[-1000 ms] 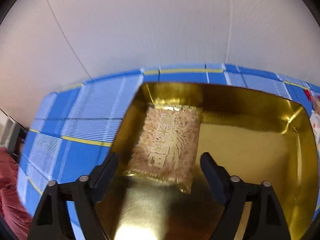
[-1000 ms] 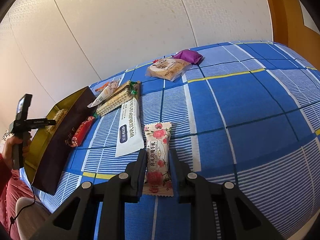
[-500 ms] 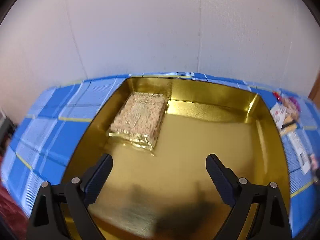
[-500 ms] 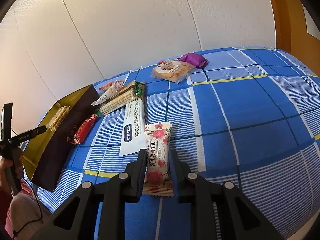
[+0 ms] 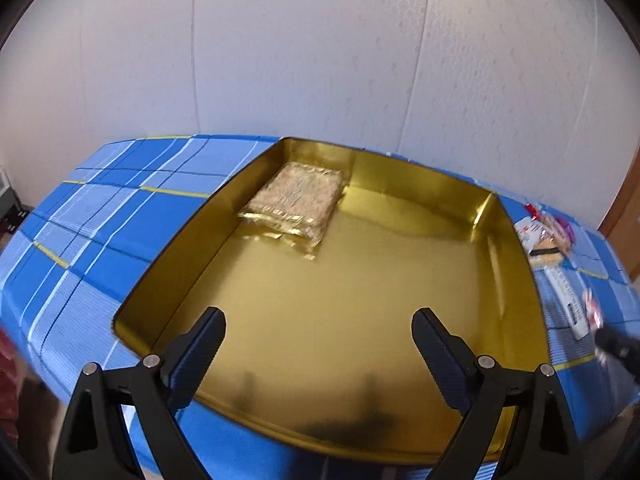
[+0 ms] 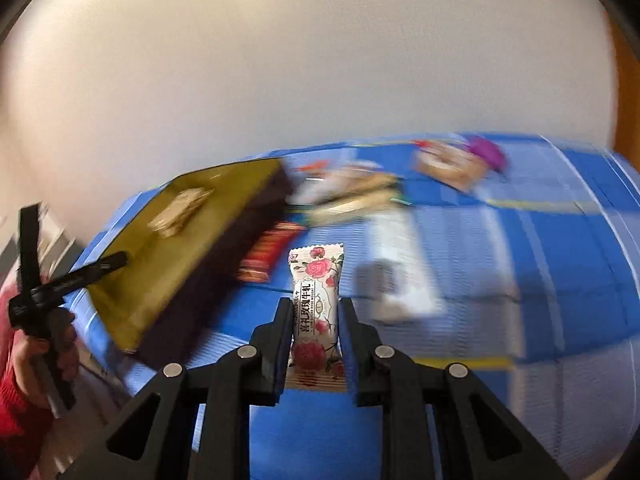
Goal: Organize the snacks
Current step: 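Lower the pink-flowered bar into the tray and open the right gripper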
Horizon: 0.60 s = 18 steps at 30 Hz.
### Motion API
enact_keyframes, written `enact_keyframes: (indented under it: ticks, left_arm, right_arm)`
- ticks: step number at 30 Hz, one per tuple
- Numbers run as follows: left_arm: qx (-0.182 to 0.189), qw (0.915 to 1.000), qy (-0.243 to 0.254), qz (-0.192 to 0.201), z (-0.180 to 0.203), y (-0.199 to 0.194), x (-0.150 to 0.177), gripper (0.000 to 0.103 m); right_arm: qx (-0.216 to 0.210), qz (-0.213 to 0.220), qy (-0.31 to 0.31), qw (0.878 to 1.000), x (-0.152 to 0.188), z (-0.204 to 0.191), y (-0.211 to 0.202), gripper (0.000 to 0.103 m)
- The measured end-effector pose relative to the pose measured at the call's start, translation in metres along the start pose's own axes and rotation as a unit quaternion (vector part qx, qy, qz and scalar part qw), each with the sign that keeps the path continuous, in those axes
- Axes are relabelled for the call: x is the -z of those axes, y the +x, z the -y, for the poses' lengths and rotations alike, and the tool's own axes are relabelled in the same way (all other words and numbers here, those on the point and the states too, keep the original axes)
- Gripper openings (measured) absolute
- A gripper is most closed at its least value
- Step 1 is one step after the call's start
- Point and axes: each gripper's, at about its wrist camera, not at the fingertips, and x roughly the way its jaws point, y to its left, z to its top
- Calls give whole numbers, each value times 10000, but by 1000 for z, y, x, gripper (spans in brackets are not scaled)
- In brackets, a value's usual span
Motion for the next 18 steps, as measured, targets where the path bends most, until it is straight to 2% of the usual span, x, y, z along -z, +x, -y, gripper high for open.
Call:
enact_keyframes:
  ticks: [4, 7, 10, 14, 18]
  left_arm:
    - [-124, 9999, -3, -34, -11, 1, 5, 95]
    - [-299, 9996, -12, -14, -18, 0, 7, 95]
    - [-462, 9989, -60, 53, -25, -4, 8, 95]
    - [-401, 9987, -274, 154, -36, -8, 7, 95]
    - [-421, 9982, -399, 160, -40, -10, 5, 95]
  right_arm:
    - [-406, -223, -393, 9982, -34, -50, 26, 22]
    - [-545, -416, -636, 9956, -62, -83, 56, 23]
    - [-486, -739, -715, 9935, -84, -108, 94, 23]
    - [-382, -1183, -683, 9899, -110, -132, 150, 23]
    - [-140, -1391, -677, 9879, -126, -147, 195, 24]
